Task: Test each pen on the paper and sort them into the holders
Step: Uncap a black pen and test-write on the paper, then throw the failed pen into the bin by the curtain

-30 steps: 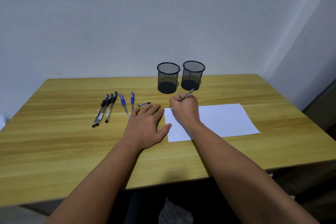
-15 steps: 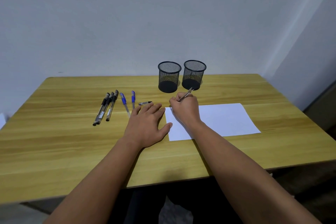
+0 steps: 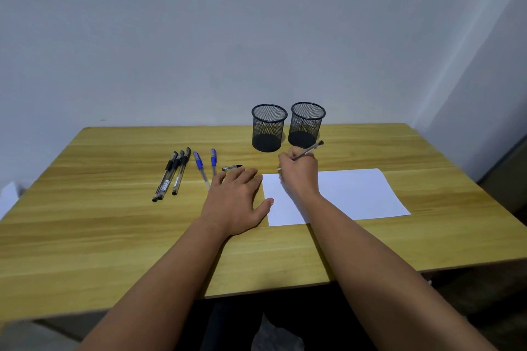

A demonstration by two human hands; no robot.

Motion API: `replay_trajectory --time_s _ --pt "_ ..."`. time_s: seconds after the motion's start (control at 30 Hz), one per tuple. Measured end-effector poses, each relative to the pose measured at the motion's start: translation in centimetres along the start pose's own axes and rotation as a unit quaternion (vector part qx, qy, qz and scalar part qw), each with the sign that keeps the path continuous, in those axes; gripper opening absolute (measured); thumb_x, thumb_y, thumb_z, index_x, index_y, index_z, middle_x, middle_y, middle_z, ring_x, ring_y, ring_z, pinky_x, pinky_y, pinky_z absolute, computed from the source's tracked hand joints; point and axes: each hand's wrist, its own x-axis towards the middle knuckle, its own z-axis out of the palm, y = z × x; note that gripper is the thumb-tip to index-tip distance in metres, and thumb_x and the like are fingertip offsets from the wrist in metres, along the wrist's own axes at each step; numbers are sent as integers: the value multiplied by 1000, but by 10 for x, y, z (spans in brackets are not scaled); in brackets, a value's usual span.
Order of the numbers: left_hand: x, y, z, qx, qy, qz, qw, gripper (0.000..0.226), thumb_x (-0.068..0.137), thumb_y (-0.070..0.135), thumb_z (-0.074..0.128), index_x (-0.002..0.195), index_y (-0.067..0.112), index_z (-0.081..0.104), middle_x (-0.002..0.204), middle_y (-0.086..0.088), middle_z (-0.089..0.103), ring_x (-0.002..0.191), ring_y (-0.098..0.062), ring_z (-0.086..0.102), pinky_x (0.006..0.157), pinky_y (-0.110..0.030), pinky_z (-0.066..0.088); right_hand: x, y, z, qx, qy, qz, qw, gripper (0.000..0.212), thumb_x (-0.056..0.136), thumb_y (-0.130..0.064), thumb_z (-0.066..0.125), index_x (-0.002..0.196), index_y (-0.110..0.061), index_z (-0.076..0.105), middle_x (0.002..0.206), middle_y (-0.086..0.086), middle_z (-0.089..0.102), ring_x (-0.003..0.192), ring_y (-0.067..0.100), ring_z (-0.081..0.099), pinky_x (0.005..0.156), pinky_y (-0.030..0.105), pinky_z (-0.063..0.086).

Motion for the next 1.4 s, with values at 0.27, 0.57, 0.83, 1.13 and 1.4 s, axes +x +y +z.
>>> replay_trajectory --time_s 0.27,0.57,0.83,1.13,1.4 --pt "0 1 -9 18 30 1 999 75 88 77 33 146 31 48 148 9 52 139 -18 43 110 -50 28 9 -46 -12 50 -74 -13 996 47 96 -32 80 65 -21 46 46 -10 47 46 12 45 47 31 53" --pt "23 -35 -28 47 25 -123 991 50 100 41 44 148 27 46 145 1 53 135 -27 43 107 -52 30 1 -68 -34 145 -102 50 983 16 101 -18 66 106 -6 76 85 6 78 55 13 63 47 23 52" --pt "30 -49 -29 43 42 -139 989 24 98 43 55 112 32 72 114 5 67 112 -26 54 95 -48 39 1 -46 -45 127 -148 57 979 13 101 -18 72 106 -8 80 97 11 81 61 14 67 52 26 59" --pt "28 -35 -39 -225 116 -135 958 19 98 26 60 112 26 74 101 8 73 91 -13 64 78 -36 56 -8 -40 -52 40 -194 -2 980 13 96 -13 79 101 -2 81 95 12 82 63 10 68 55 21 54" --pt "30 -29 -46 -234 131 -127 955 19 99 24 61 112 23 75 101 7 73 92 -12 64 76 -33 54 -11 -44 -57 39 -137 -9 990 7 93 -5 75 95 1 79 82 8 78 58 12 64 50 20 53"
